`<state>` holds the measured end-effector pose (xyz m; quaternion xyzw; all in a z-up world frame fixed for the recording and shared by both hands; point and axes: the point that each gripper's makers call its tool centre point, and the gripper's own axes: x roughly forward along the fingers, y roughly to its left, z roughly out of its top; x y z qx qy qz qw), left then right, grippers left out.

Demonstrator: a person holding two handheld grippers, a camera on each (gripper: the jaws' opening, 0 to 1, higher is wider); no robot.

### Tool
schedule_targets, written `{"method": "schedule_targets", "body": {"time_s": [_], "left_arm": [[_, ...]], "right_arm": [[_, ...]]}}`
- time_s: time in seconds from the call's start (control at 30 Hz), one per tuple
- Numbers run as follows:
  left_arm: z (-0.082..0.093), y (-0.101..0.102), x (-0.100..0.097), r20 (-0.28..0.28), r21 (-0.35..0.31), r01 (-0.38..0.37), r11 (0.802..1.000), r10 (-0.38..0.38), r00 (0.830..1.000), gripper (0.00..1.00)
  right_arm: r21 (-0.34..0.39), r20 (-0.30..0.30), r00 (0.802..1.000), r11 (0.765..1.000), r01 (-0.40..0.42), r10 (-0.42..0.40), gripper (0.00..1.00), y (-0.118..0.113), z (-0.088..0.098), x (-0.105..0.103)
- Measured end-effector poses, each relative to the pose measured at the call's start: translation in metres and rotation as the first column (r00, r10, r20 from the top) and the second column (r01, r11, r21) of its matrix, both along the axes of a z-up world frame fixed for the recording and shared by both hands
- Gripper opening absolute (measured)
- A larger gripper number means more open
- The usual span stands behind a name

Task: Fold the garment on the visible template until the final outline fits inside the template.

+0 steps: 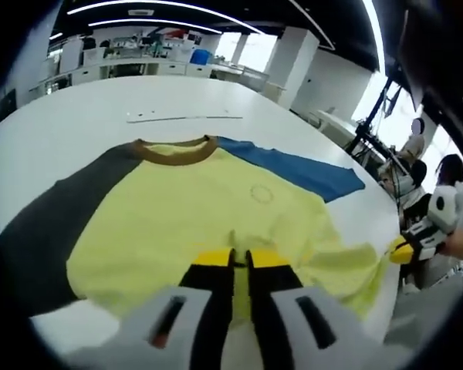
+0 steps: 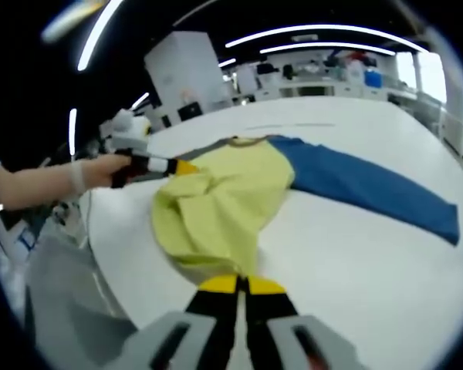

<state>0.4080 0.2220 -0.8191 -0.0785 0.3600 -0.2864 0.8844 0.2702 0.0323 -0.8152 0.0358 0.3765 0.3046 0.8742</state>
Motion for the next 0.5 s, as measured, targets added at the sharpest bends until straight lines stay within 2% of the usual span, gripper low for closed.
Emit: {"method": "schedule_targets", "body": {"time_s": [0.13, 0.27, 0.37, 0.5], "left_arm": [[-0.001, 0.003, -0.002, -0.017, -0.016, -0.005, 1.0, 0.005, 1.0, 0.0], [0.012, 0.008, -0.009, -0.006, -0.037, 0.002, 0.999, -0.002, 1.0, 0.0], [0.025, 0.022, -0.018, 0.02, -0.052, -0.01, 0.999, 0.011, 1.0, 0.0], [0.037, 0.048, -0.041, 0.021, -0.078, -0.039, 0.996, 0.04, 0.999, 0.0]], "right_arm": [[-0.001, 0.001, 1.0, 1.0, -0.001, 0.001, 0.0, 0.0, 0.001, 0.0], [-0.001, 0.006, 1.0, 1.0, -0.002, 0.002, 0.0, 0.0, 0.002, 0.001], [-0.001, 0.013, 1.0, 1.0, -0.002, 0.002, 0.0, -0.001, 0.004, 0.002], [-0.005, 0.022, 1.0, 1.0, -0.008, 0.008, 0.0, 0.0, 0.007, 0.003]]}}
